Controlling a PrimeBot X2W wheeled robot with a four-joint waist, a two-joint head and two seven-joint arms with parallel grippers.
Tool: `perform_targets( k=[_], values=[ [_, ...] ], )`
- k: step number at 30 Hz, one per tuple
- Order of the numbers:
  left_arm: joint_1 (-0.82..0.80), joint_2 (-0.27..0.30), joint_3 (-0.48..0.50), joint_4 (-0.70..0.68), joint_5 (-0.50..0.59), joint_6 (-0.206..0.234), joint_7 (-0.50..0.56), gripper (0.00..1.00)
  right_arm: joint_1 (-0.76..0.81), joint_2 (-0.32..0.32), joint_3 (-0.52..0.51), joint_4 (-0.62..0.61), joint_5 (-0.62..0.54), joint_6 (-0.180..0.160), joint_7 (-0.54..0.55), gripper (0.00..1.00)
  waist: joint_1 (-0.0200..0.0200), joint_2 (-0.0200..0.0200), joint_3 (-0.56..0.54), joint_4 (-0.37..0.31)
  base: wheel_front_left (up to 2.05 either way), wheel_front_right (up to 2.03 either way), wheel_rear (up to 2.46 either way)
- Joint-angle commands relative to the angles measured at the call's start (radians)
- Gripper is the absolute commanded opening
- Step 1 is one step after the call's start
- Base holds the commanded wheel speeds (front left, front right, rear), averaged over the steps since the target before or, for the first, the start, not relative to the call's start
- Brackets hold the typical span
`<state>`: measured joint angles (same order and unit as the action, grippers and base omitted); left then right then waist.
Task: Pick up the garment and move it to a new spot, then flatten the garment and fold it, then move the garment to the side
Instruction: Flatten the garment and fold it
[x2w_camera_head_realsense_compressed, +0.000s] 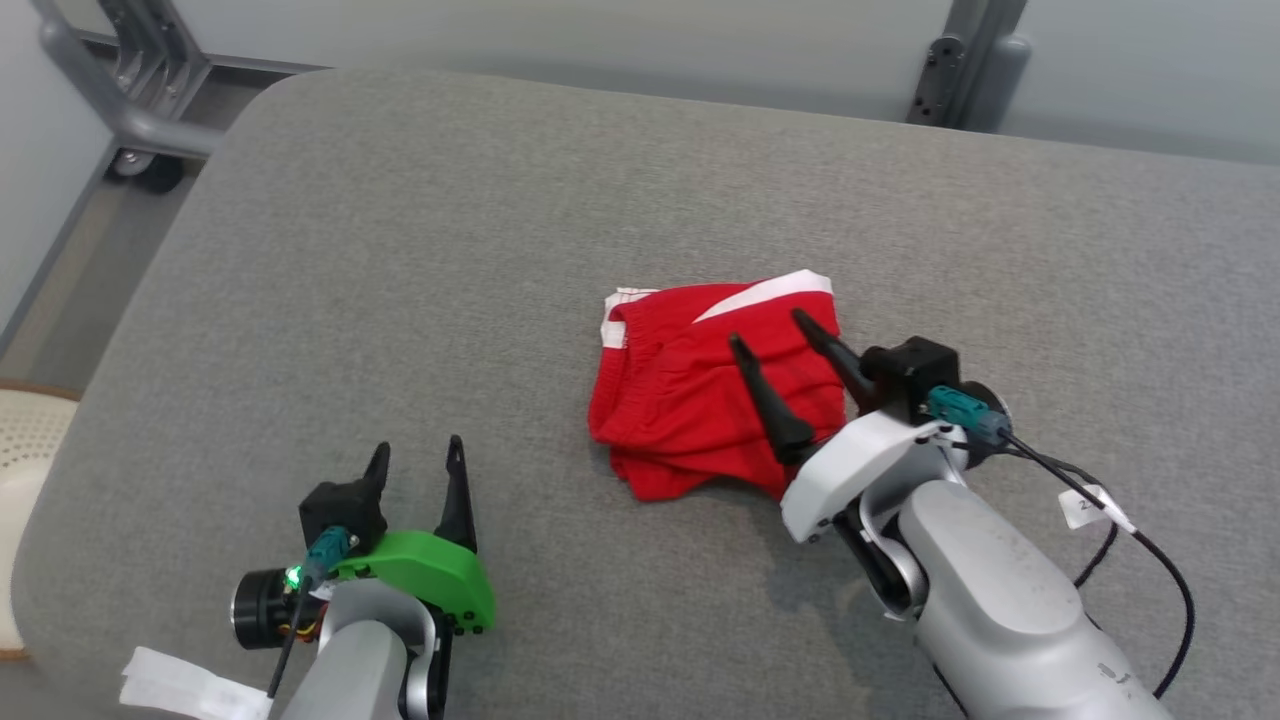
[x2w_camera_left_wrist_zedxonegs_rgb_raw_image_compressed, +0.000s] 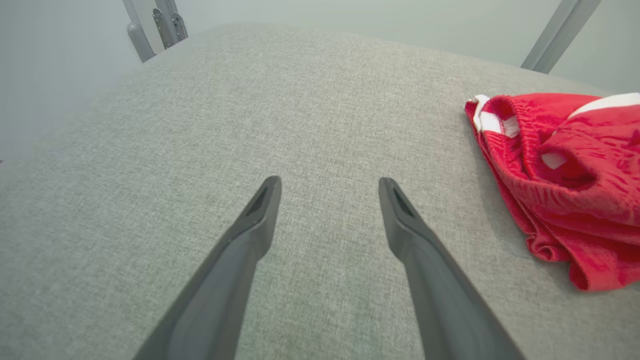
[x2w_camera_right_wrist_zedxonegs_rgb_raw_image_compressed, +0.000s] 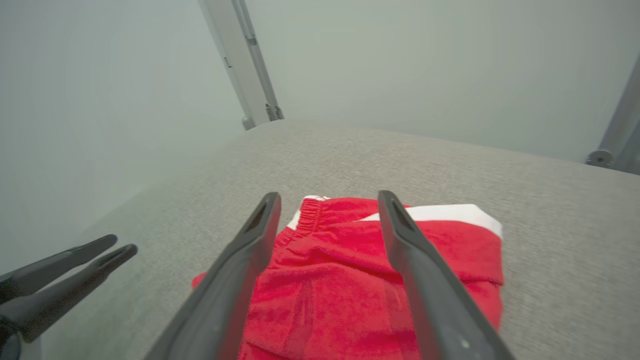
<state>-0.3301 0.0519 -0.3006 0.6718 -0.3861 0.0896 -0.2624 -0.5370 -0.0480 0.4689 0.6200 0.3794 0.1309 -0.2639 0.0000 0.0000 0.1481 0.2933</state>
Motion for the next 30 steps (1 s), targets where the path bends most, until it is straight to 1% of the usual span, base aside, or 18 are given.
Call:
perform_targets(
  k=[1, 2, 4, 6, 10, 13, 19, 26, 30],
  values=[
    [0.004, 0.004, 0.018, -0.02, 0.018, 0.007, -0.003, 1.0, 0.029, -0.005, -0.049, -0.006, -0.036, -0.001, 0.0, 1.0, 0.0, 0.0, 0.008, -0.091, 0.0, 0.0, 0.0],
    [0.009, 0.005, 0.034, -0.04, 0.035, 0.004, -0.003, 1.0, 0.043, -0.006, -0.105, -0.007, -0.079, -0.001, 0.0, 1.0, 0.0, 0.0, 0.009, -0.109, 0.0, 0.0, 0.0],
    [0.024, 0.007, 0.068, -0.076, 0.066, 0.007, -0.003, 1.0, 0.069, -0.004, -0.177, -0.026, -0.138, -0.001, 0.0, 1.0, 0.0, 0.0, 0.009, -0.14, 0.0, 0.0, 0.0],
    [0.039, 0.007, 0.095, -0.1, 0.09, 0.001, -0.002, 1.0, 0.101, -0.002, -0.241, -0.043, -0.179, -0.001, 0.0, 1.0, 0.0, 0.0, 0.007, -0.167, 0.0, 0.0, 0.0],
    [0.058, 0.006, 0.149, -0.12, 0.126, -0.01, -0.003, 1.0, 0.152, -0.003, -0.33, -0.07, -0.215, -0.001, 0.0, 1.0, 0.0, 0.0, 0.002, -0.221, 0.0, 0.0, 0.0],
    [0.079, 0.006, 0.183, -0.125, 0.152, -0.02, -0.003, 1.0, 0.187, -0.004, -0.38, -0.086, -0.218, -0.001, 0.0, 1.0, 0.0, 0.0, -0.008, -0.258, 0.0, 0.0, 0.0],
    [0.139, 0.007, 0.223, -0.139, 0.216, -0.03, -0.003, 1.0, 0.252, -0.003, -0.412, -0.083, -0.21, -0.001, 0.0, 1.0, 0.0, 0.0, -0.049, -0.306, 0.0, 0.0, 0.0],
    [0.229, 0.003, 0.254, -0.161, 0.242, -0.038, -0.003, 1.0, 0.332, -0.003, -0.396, -0.072, -0.186, -0.001, 0.0, 1.0, 0.0, 0.0, -0.114, -0.322, 0.0, 0.0, 0.0],
    [0.261, 0.001, 0.261, -0.167, 0.257, -0.044, -0.003, 1.0, 0.354, -0.004, -0.377, -0.071, -0.163, -0.001, 0.0, 1.0, 0.0, 0.0, -0.13, -0.324, 0.0, 0.0, 0.0]
  ],
)
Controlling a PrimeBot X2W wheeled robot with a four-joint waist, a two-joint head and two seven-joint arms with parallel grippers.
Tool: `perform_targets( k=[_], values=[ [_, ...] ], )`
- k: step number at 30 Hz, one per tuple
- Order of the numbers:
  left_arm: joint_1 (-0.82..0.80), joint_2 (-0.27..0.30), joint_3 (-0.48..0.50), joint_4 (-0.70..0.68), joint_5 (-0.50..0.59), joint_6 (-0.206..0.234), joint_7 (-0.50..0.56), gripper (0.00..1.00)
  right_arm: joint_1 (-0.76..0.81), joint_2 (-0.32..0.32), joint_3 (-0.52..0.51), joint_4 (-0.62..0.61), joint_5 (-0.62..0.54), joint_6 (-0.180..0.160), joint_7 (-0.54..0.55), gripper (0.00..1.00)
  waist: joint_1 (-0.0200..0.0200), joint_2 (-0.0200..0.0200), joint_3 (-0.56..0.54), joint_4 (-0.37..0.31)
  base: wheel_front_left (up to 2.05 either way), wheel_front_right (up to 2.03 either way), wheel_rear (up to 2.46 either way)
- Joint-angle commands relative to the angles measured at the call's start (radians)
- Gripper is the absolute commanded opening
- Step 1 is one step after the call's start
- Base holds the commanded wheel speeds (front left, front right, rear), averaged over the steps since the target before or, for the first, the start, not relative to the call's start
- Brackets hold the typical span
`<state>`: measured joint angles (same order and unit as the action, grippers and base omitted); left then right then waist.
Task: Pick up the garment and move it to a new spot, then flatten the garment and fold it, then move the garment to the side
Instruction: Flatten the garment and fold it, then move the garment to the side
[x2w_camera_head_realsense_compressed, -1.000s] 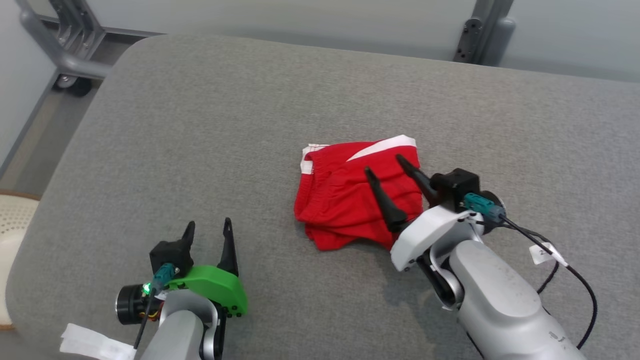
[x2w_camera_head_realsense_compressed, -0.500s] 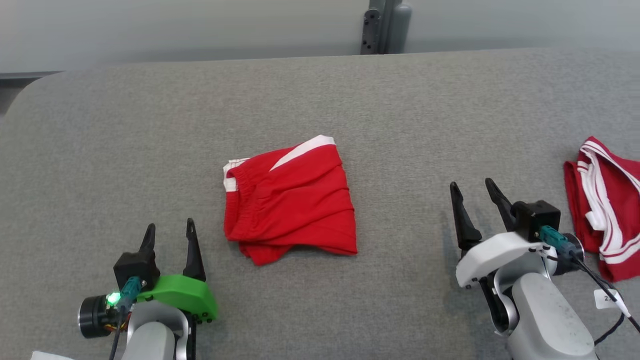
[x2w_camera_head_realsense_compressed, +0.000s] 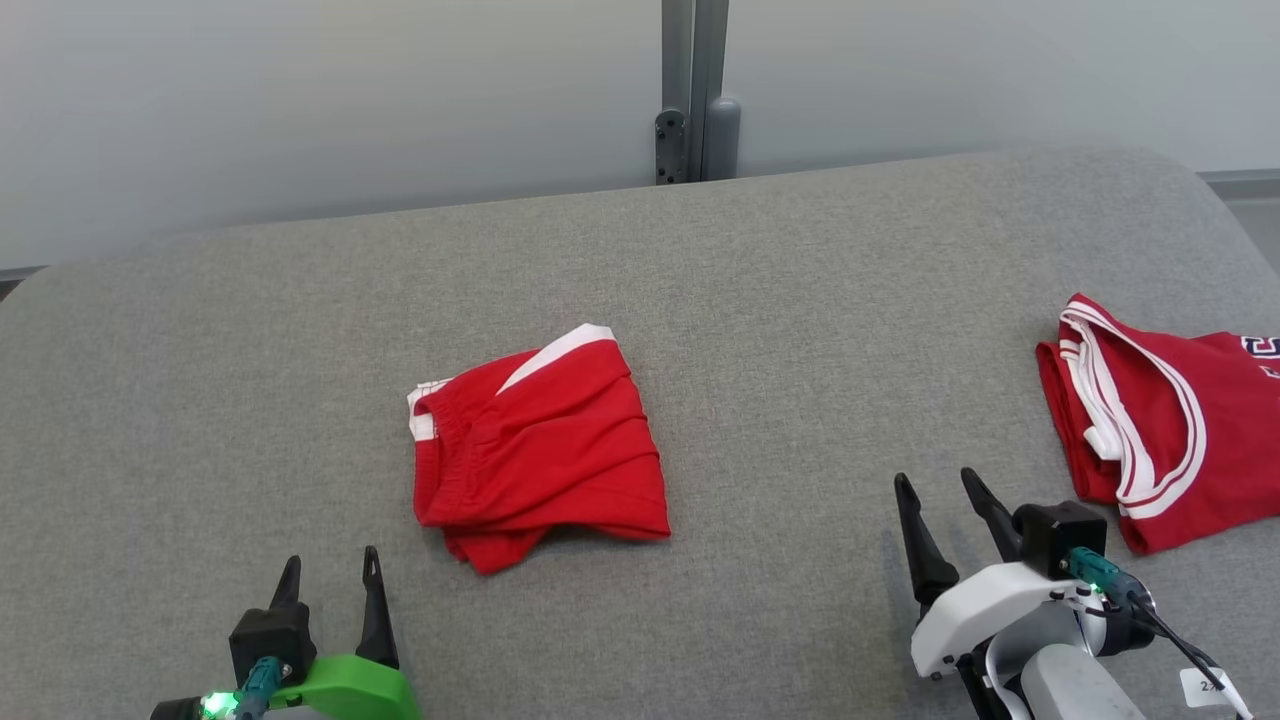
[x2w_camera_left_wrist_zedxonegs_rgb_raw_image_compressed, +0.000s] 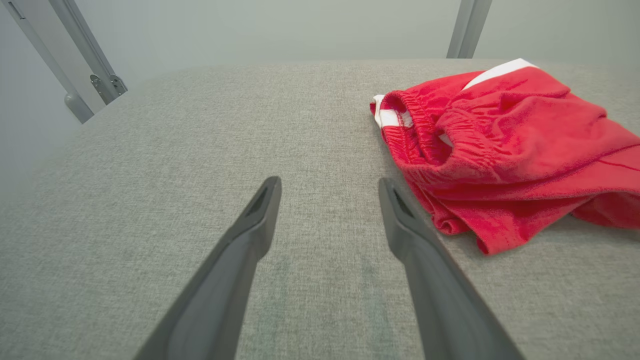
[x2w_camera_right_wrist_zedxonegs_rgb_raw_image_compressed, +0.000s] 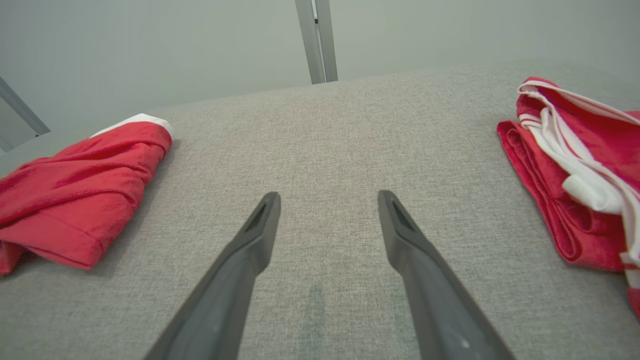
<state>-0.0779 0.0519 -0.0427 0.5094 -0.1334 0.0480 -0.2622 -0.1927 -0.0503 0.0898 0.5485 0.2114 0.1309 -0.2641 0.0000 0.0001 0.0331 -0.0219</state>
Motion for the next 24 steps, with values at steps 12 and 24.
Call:
perform_targets(
  k=[12, 24],
  values=[
    [-0.033, 0.001, -0.025, -0.023, -0.007, -0.014, -0.003, 1.0, -0.067, -0.001, 0.088, -0.001, 0.032, -0.001, 0.0, 1.0, 0.0, -0.0001, 0.053, 0.061, 0.0, 0.0, 0.0],
    [-0.121, 0.001, -0.14, -0.038, -0.058, -0.005, -0.003, 1.0, -0.341, -0.003, 0.257, 0.196, 0.072, -0.001, 0.0, 1.0, 0.0, -0.0001, 0.196, 0.263, 0.0, 0.0, 0.0]
  ],
)
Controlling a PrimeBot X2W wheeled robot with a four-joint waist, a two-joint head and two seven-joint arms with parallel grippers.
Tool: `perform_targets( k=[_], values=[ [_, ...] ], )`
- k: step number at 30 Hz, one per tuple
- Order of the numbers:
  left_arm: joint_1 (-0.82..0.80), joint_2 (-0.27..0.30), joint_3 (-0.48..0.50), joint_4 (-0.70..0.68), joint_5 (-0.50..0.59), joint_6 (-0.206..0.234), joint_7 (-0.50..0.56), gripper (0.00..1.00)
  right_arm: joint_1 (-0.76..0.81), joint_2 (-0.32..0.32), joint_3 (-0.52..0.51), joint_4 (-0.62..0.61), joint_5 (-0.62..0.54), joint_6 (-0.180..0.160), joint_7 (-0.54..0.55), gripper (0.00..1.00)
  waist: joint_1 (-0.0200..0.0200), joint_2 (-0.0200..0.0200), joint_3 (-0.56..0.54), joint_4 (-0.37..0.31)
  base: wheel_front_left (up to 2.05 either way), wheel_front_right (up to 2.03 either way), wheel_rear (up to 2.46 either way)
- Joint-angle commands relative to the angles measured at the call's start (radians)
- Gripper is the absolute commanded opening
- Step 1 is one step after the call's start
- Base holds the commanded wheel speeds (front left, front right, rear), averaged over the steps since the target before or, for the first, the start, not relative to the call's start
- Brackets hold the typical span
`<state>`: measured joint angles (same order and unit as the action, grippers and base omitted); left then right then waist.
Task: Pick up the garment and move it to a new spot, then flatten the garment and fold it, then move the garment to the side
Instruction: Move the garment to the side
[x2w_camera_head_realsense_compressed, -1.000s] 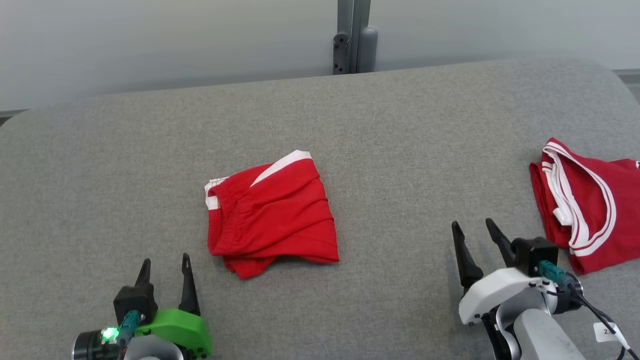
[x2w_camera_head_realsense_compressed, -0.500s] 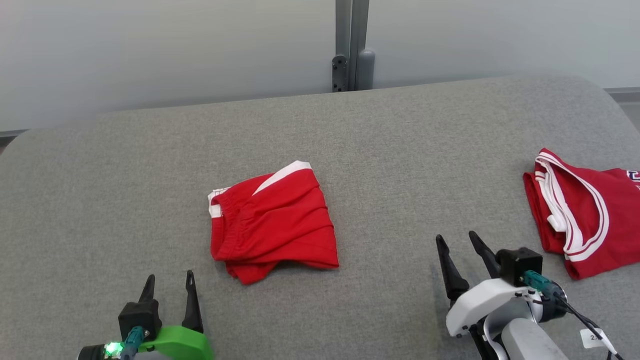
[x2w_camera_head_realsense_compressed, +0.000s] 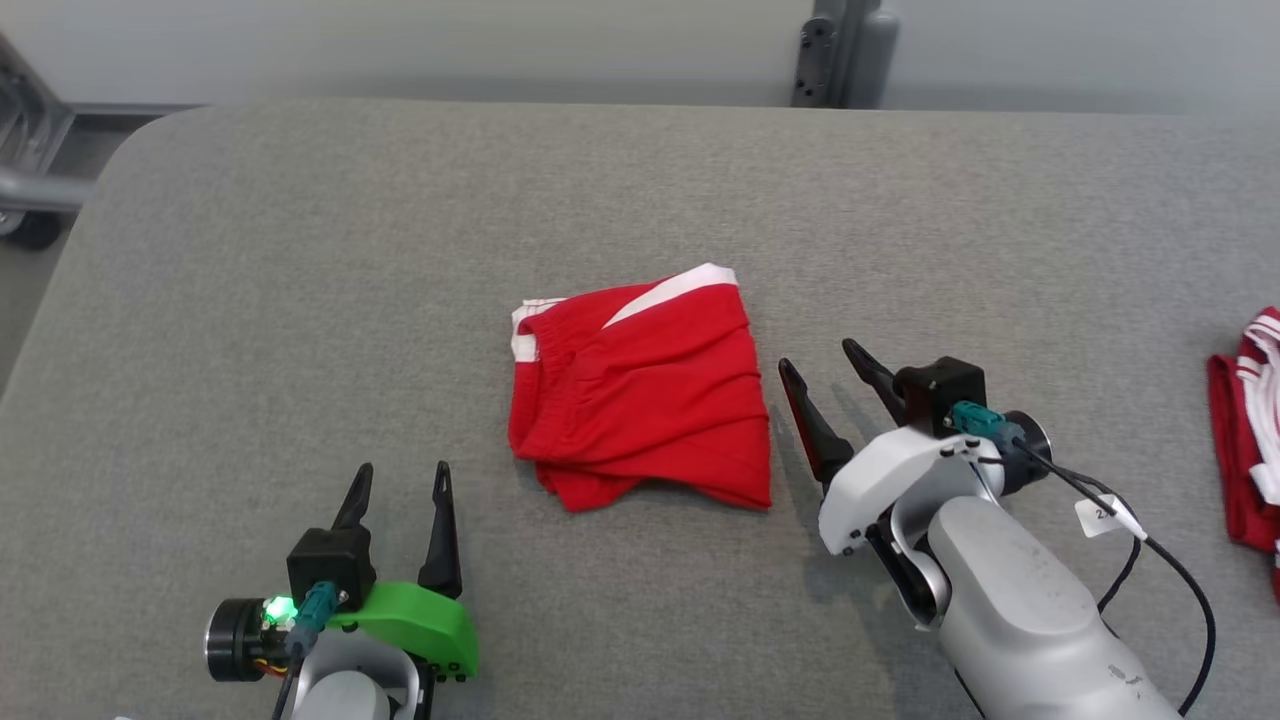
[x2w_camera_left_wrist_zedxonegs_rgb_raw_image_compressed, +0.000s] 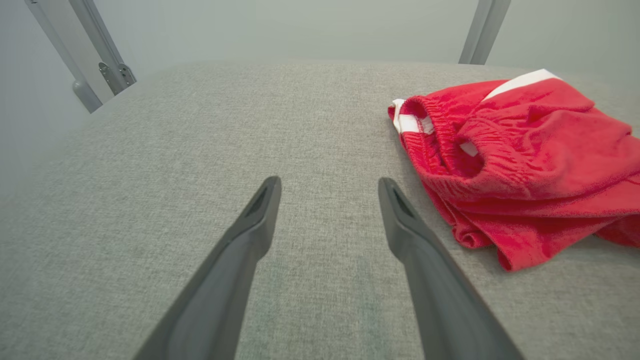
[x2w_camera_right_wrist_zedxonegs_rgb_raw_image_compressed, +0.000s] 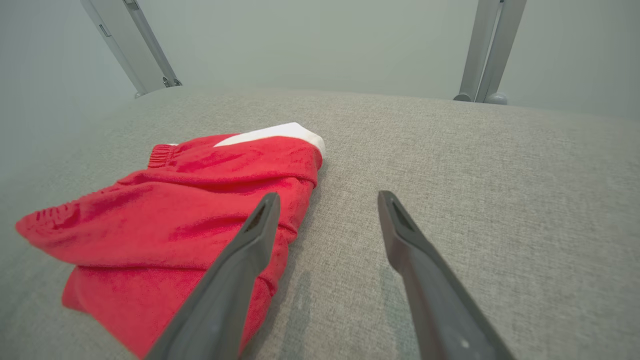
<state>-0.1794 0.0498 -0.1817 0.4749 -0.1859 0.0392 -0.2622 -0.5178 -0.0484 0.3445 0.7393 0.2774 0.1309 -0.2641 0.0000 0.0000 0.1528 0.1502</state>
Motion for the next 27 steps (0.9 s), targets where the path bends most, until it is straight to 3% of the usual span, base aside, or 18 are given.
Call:
perform_targets(
  k=[1, 10, 11, 12, 13, 19, 27],
  values=[
    [-0.022, 0.002, -0.008, -0.004, -0.009, 0.005, -0.003, 1.0, -0.031, -0.005, 0.006, 0.026, 0.01, -0.001, 0.0, 1.0, 0.0, 0.0, 0.083, 0.104, 0.0, 0.0, 0.0],
    [-0.034, 0.002, -0.018, -0.01, -0.021, 0.014, -0.003, 1.0, -0.125, -0.005, 0.088, 0.224, 0.121, -0.001, 0.0, 1.0, 0.0, 0.0, 0.117, 0.164, 0.0, 0.0, 0.0],
    [-0.036, 0.002, -0.016, -0.011, -0.02, 0.015, -0.003, 1.0, -0.131, -0.005, 0.101, 0.235, 0.13, -0.001, 0.002, 0.8, 0.0, 0.0, 0.117, 0.162, 0.0, 0.0, 0.0],
    [-0.038, 0.002, -0.014, -0.012, -0.019, 0.016, -0.003, 1.0, -0.133, -0.004, 0.108, 0.237, 0.146, -0.001, 0.002, 0.13, 0.0, 0.0, 0.116, 0.156, 0.0, 0.0, 0.0],
    [-0.037, 0.002, -0.012, -0.013, -0.015, 0.016, -0.003, 1.0, -0.131, -0.004, 0.111, 0.238, 0.153, -0.001, 0.002, 0.0, 0.0, 0.0, 0.113, 0.148, 0.0, 0.0, 0.0],
    [-0.026, 0.002, 0.015, -0.014, 0.007, 0.008, -0.003, 1.0, -0.115, -0.008, 0.049, 0.18, 0.144, -0.001, 0.001, 0.0, 0.0, 0.0, 0.089, 0.041, 0.0, 0.0, 0.0],
    [-0.037, 0.003, 0.047, -0.007, 0.047, -0.015, -0.003, 1.0, -0.063, -0.005, -0.003, 0.111, 0.132, -0.001, 0.0, 0.0, 0.0, 0.0, 0.066, -0.208, 0.0, 0.0, 0.0]
  ],
)
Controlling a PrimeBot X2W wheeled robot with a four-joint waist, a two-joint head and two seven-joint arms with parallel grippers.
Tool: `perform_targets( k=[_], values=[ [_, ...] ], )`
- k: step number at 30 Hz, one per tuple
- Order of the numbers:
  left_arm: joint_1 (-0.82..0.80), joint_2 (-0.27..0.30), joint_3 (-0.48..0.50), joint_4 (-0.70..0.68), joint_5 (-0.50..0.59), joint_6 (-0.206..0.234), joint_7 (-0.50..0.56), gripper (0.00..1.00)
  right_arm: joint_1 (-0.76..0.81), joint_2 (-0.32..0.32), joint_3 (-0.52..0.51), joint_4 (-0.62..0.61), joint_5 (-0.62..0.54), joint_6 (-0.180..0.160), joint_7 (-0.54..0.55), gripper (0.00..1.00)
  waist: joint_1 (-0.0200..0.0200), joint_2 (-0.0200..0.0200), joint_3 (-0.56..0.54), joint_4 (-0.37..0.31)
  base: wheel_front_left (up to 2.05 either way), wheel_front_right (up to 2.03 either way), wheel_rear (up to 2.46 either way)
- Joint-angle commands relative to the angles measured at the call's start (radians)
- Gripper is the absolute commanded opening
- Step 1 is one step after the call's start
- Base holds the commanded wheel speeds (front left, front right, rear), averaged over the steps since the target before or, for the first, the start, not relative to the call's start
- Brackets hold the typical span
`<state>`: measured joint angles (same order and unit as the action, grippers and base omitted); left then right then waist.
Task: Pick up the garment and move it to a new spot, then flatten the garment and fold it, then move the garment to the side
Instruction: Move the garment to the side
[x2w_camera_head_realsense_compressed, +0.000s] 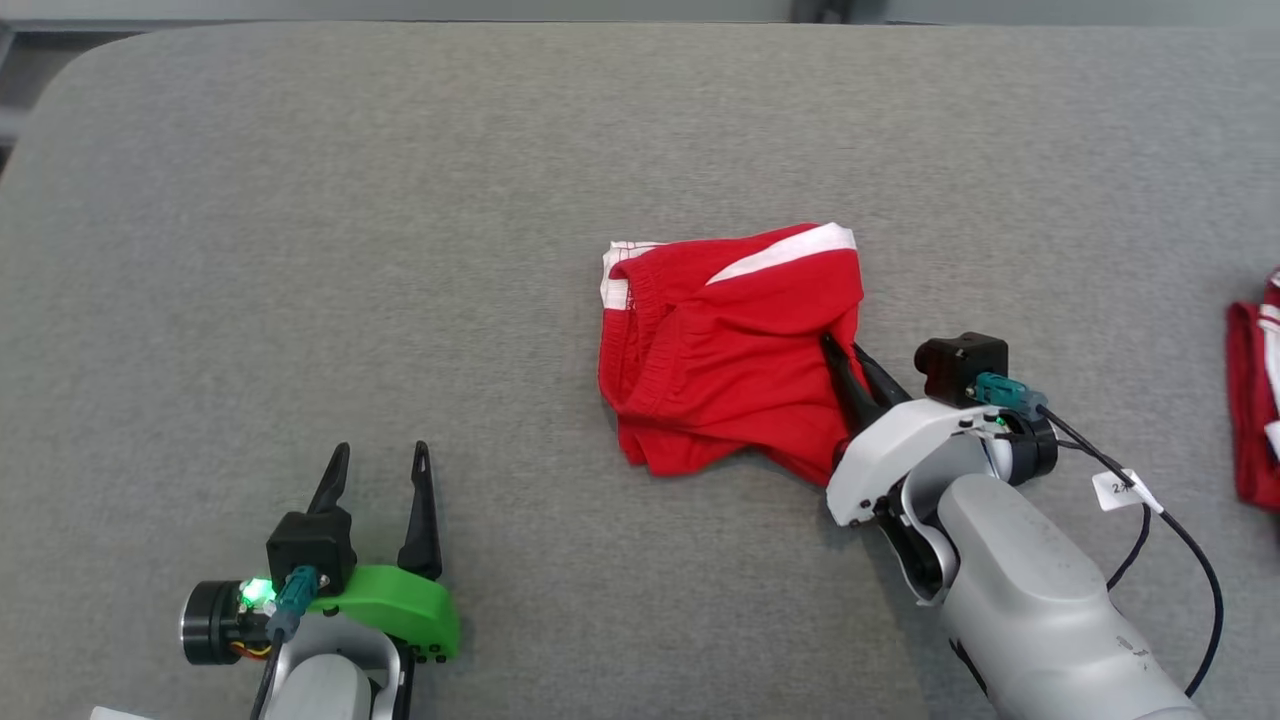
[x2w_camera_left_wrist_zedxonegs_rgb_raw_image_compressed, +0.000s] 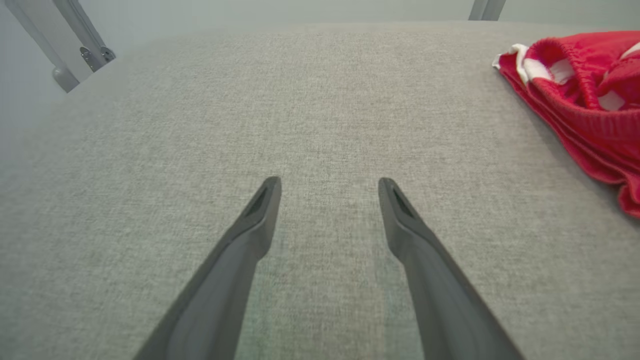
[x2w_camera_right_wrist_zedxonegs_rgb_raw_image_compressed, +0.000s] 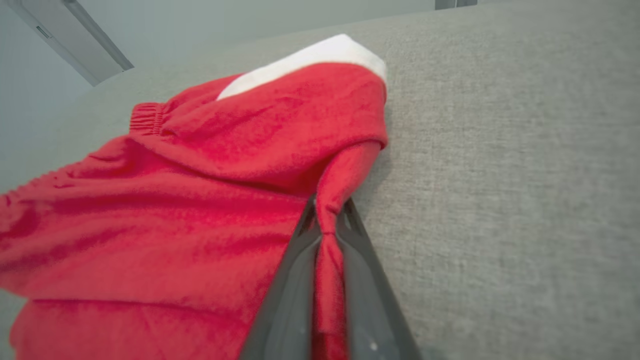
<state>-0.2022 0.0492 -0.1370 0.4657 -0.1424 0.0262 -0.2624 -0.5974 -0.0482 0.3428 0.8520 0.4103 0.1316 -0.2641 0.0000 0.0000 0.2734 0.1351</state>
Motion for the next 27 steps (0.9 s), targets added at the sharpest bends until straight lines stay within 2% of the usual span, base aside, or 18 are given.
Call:
perform_targets(
  k=[1, 8, 14, 21, 24, 27],
  values=[
    [-0.017, 0.004, 0.006, 0.005, 0.01, -0.007, -0.003, 1.0, 0.023, -0.005, 0.001, -0.012, 0.006, -0.002, 0.0, 0.0, 0.0, 0.0, -0.056, -0.23, 0.0, 0.0, 0.0],
    [-0.033, 0.004, 0.022, 0.016, 0.043, -0.028, -0.003, 1.0, 0.053, -0.004, 0.019, -0.06, 0.024, -0.002, 0.0, 0.0, 0.0, 0.0, -0.055, -0.449, 0.0, 0.0, 0.0],
    [-0.036, 0.005, 0.019, 0.019, 0.054, -0.043, -0.003, 1.0, 0.065, -0.002, 0.026, -0.089, 0.015, -0.002, 0.0, 0.0, 0.0, 0.0, -0.044, -0.559, 0.0, 0.0, 0.0],
    [-0.043, 0.005, 0.018, 0.022, 0.059, -0.053, -0.003, 1.0, -0.01, -0.003, -0.001, -0.075, -0.071, -0.002, 0.0, 0.0, 0.0, 0.0, -0.017, -0.604, 0.0, 0.0, 0.0],
    [-0.054, 0.005, 0.011, 0.023, 0.067, -0.061, -0.003, 1.0, -0.07, -0.004, -0.045, -0.024, -0.16, -0.002, 0.0, 0.0, 0.0, 0.0, 0.0, -0.589, 0.0, 0.0, 0.0],
    [-0.064, 0.006, 0.006, 0.025, 0.075, -0.063, -0.003, 1.0, -0.129, -0.038, -0.102, 0.035, -0.236, -0.002, 0.0, 0.0, 0.0, 0.0, 0.015, -0.554, 0.0, 0.0, 0.0]
  ],
)
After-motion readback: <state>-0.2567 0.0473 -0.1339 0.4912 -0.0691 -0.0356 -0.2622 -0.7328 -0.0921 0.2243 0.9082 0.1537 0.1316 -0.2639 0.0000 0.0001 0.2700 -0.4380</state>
